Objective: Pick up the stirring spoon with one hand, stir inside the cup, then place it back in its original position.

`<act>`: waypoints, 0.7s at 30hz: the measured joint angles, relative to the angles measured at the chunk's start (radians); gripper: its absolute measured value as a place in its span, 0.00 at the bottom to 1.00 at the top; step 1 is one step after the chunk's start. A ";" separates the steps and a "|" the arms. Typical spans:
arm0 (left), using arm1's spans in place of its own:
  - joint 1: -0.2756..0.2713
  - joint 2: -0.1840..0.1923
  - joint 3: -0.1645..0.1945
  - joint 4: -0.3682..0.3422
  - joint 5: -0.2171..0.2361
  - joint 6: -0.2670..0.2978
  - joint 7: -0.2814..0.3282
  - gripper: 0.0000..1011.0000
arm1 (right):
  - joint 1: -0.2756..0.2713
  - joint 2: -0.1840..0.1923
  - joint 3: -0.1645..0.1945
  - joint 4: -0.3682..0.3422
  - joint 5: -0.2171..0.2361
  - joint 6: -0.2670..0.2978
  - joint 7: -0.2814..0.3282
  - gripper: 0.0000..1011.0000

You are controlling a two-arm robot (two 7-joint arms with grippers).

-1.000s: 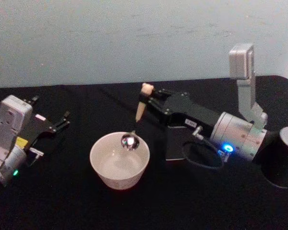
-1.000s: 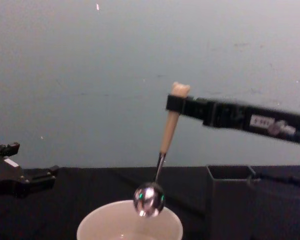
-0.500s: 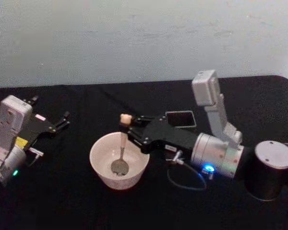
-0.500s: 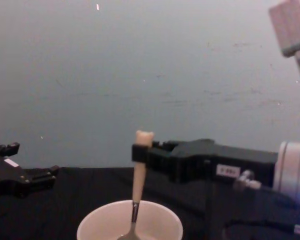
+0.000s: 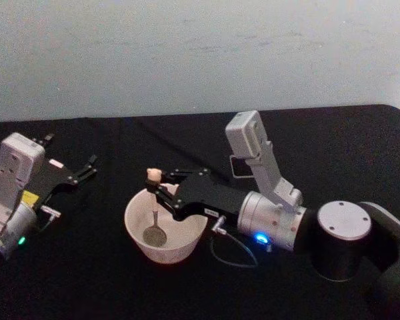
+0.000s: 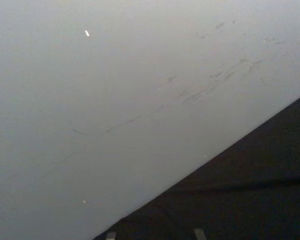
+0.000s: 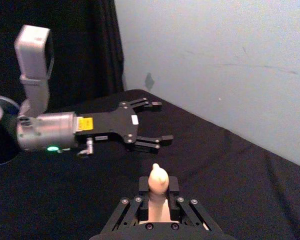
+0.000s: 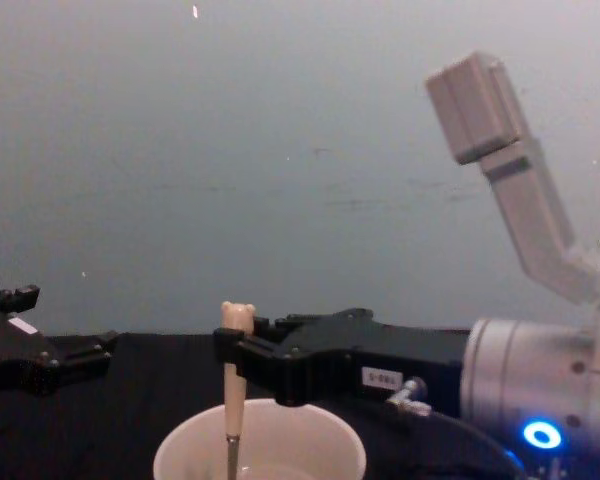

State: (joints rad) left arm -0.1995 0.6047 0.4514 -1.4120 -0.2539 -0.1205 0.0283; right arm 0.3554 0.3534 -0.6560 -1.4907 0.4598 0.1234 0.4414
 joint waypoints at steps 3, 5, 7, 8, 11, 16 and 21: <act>0.000 0.000 0.000 0.000 0.000 0.000 0.000 0.99 | 0.011 -0.027 0.003 0.028 -0.011 0.008 -0.013 0.21; 0.000 0.000 0.000 0.000 0.000 0.000 0.000 0.99 | 0.017 -0.039 0.006 0.041 -0.015 0.012 -0.019 0.21; 0.000 0.000 0.000 0.000 0.000 0.000 0.000 0.99 | 0.026 -0.059 0.012 0.064 -0.023 0.016 -0.032 0.21; 0.000 0.000 0.000 0.000 0.000 0.000 0.000 0.99 | 0.028 -0.064 0.014 0.070 -0.026 0.016 -0.035 0.21; 0.000 0.000 0.000 0.000 0.000 0.000 0.000 0.99 | 0.037 -0.081 0.024 0.093 -0.037 0.016 -0.048 0.21; 0.000 0.000 0.000 0.000 0.000 0.000 0.000 0.99 | 0.044 -0.094 0.048 0.110 -0.048 0.016 -0.057 0.21; 0.000 0.000 0.000 0.000 0.000 0.000 0.000 0.99 | 0.034 -0.082 0.070 0.101 -0.053 0.019 -0.054 0.21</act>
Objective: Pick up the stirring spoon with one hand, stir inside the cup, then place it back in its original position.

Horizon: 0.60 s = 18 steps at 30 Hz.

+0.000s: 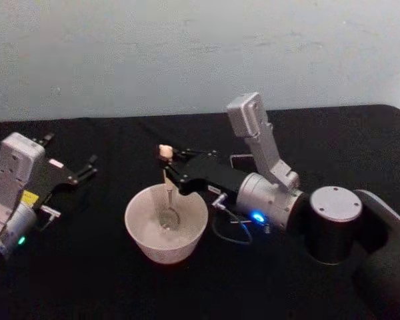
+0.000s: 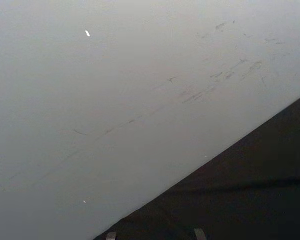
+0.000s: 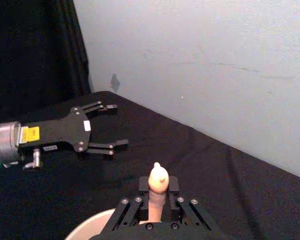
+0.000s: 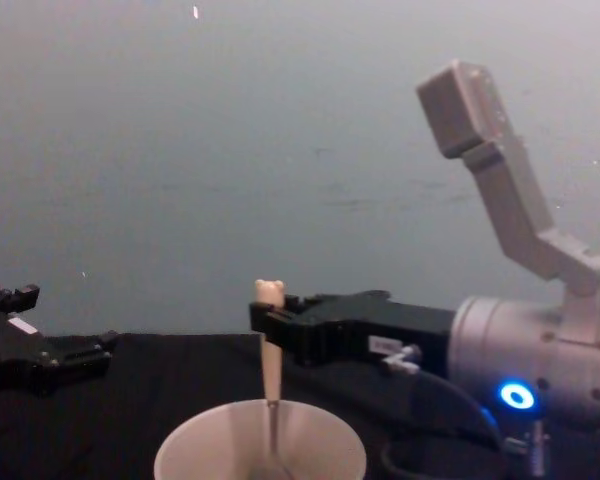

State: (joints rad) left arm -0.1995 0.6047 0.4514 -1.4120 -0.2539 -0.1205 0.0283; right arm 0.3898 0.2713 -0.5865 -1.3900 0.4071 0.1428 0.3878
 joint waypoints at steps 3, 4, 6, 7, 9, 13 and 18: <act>0.000 0.000 0.000 0.000 0.000 0.000 0.000 0.99 | -0.019 0.021 0.022 -0.024 0.001 0.010 0.011 0.21; 0.000 0.000 0.000 0.000 0.000 0.000 0.000 0.99 | -0.023 0.026 0.028 -0.031 0.003 0.013 0.014 0.21; 0.000 0.000 0.000 0.000 0.000 0.000 0.000 0.99 | -0.033 0.038 0.038 -0.043 0.008 0.019 0.020 0.21; 0.000 0.000 0.000 0.000 0.000 0.000 0.000 0.99 | -0.037 0.044 0.042 -0.050 0.010 0.021 0.023 0.21; 0.000 0.000 0.000 0.000 0.000 0.000 0.000 0.99 | -0.051 0.061 0.054 -0.073 0.019 0.027 0.034 0.21; 0.000 0.000 0.000 0.000 0.000 0.000 0.000 0.99 | -0.075 0.095 0.069 -0.115 0.036 0.034 0.055 0.21; 0.000 0.000 0.000 0.000 0.000 0.000 0.000 0.99 | -0.104 0.138 0.077 -0.170 0.063 0.044 0.087 0.21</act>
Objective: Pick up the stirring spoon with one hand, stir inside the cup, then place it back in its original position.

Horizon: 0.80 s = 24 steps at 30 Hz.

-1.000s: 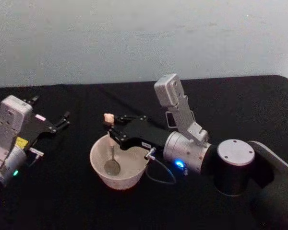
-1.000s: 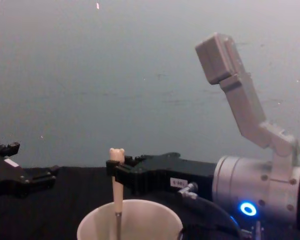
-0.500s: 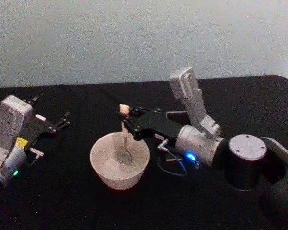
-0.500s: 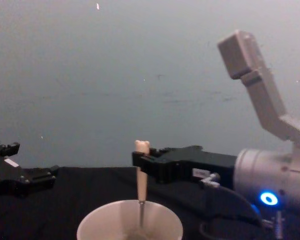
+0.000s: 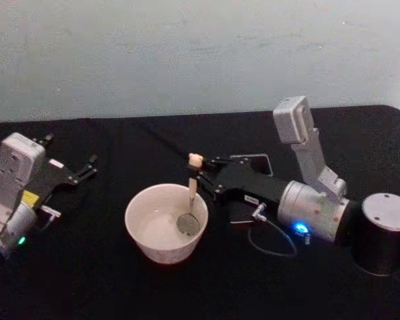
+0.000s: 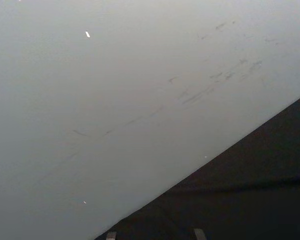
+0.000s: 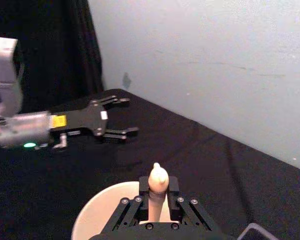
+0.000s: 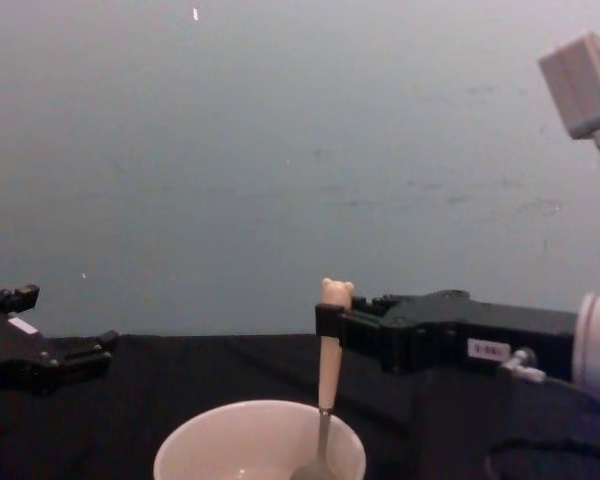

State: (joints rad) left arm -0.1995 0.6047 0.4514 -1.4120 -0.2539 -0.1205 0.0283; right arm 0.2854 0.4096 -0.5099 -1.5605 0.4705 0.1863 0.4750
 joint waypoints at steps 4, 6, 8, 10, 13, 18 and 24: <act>0.000 0.000 0.000 0.000 0.000 0.000 0.000 0.99 | -0.016 0.022 -0.009 -0.030 0.013 0.002 0.019 0.21; 0.000 0.000 0.000 0.000 0.000 0.000 0.000 0.99 | -0.020 0.030 -0.019 -0.042 0.017 0.002 0.028 0.21; 0.000 0.000 0.000 0.000 0.000 0.000 0.000 0.99 | -0.022 0.032 -0.026 -0.047 0.018 0.001 0.032 0.21; 0.000 0.000 0.000 0.000 0.000 0.000 0.000 0.99 | -0.022 0.033 -0.038 -0.054 0.020 0.001 0.036 0.21; 0.000 0.000 0.000 0.000 0.000 0.000 0.000 0.99 | -0.019 0.027 -0.056 -0.055 0.019 0.000 0.037 0.21; 0.000 0.000 0.000 0.000 0.000 0.000 0.000 0.99 | -0.006 0.004 -0.076 -0.041 0.013 0.000 0.024 0.21; 0.000 0.000 0.000 0.000 0.000 0.000 0.000 0.99 | 0.023 -0.042 -0.100 0.007 -0.021 -0.007 -0.013 0.21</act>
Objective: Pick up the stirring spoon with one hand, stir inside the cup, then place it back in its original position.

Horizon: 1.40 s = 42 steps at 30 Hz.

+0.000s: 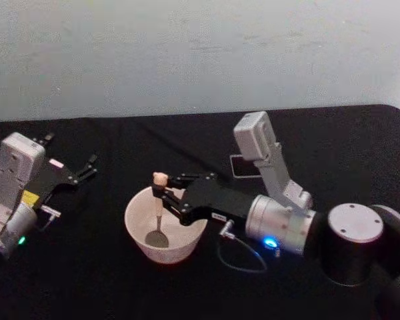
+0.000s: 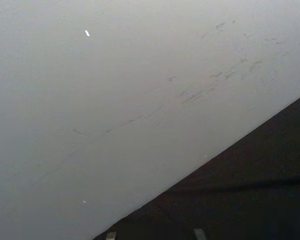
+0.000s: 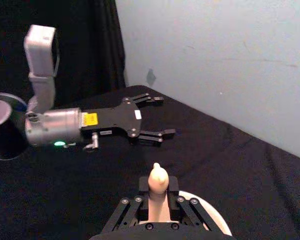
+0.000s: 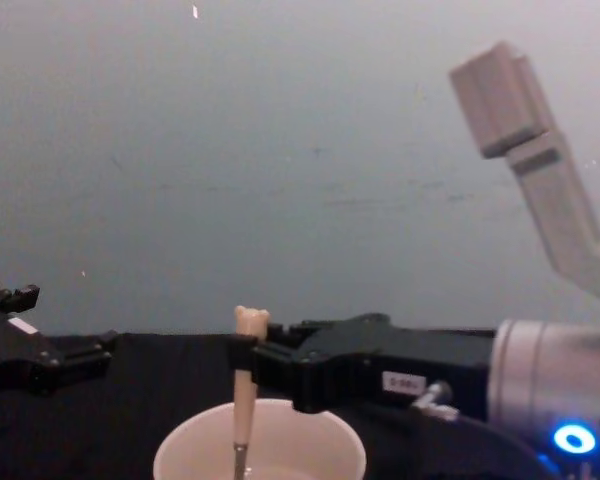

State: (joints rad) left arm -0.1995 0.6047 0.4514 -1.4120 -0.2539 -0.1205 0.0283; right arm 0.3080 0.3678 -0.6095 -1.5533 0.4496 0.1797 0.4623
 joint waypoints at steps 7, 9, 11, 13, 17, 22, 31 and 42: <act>0.000 0.000 0.000 0.000 0.000 0.000 0.000 0.99 | 0.043 -0.061 -0.007 0.087 -0.040 -0.014 -0.027 0.21; 0.000 0.000 0.000 0.000 0.000 0.000 0.000 0.99 | 0.051 -0.073 -0.003 0.102 -0.044 -0.014 -0.032 0.21; 0.000 0.000 0.000 0.000 0.000 0.000 0.000 0.99 | 0.058 -0.082 0.002 0.117 -0.048 -0.014 -0.038 0.21; 0.000 0.000 0.000 0.000 0.000 0.000 0.000 0.99 | 0.067 -0.093 0.012 0.134 -0.052 -0.014 -0.046 0.21; 0.000 0.000 0.000 0.000 0.000 0.000 0.000 0.99 | 0.078 -0.104 0.038 0.155 -0.055 -0.013 -0.061 0.21; 0.000 0.000 0.000 0.000 0.000 0.000 0.000 0.99 | 0.075 -0.098 0.062 0.150 -0.055 -0.011 -0.064 0.21; 0.000 0.000 0.000 0.000 0.000 0.000 0.000 0.99 | 0.029 -0.041 0.093 0.071 -0.041 0.009 -0.041 0.21; 0.000 0.000 0.000 0.000 0.000 0.000 0.000 0.99 | -0.040 0.037 0.094 -0.049 0.016 0.033 0.014 0.21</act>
State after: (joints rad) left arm -0.1996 0.6047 0.4514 -1.4120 -0.2539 -0.1205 0.0283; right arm 0.2680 0.4052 -0.5155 -1.6026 0.4660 0.2124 0.4763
